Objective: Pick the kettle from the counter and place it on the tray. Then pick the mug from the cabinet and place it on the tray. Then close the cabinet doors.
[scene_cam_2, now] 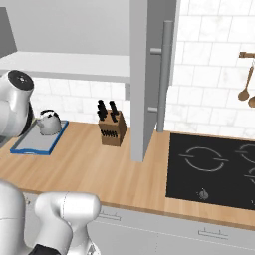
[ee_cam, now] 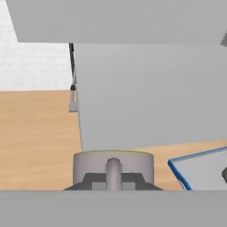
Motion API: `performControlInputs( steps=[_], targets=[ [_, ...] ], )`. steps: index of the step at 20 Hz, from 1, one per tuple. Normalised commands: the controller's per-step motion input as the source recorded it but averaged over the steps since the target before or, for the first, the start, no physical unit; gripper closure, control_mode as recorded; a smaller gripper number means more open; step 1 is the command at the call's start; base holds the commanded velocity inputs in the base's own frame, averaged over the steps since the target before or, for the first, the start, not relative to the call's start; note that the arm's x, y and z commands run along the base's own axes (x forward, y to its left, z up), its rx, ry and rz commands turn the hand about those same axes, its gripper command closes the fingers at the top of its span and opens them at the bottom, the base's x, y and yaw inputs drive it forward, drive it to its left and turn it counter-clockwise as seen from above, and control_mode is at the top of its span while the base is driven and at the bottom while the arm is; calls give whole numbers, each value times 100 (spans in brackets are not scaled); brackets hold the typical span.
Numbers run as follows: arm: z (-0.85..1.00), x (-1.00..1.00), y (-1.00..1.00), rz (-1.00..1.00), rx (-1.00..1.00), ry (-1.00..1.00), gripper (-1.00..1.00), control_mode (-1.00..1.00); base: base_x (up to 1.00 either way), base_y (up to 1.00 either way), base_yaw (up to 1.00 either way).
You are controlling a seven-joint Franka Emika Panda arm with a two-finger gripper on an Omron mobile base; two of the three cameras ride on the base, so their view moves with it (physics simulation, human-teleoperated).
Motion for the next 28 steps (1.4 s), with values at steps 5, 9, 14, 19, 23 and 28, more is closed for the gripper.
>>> performControlInputs(
  steps=[5,9,14,19,23,28],
  targets=[
    [-55,-2,22,4,-6,0,100,-100,0,0,0],
    [-42,13,0,0,-1,0,100,-100,0,0,0],
    [-17,29,-2,1,14,0,100,-100,0,0,0],
    [-9,62,0,0,15,3,100,-100,0,0,0],
    [-9,63,6,0,15,8,100,-100,0,0,0],
    [-9,54,5,0,14,11,100,-100,0,0,0]
  ],
)
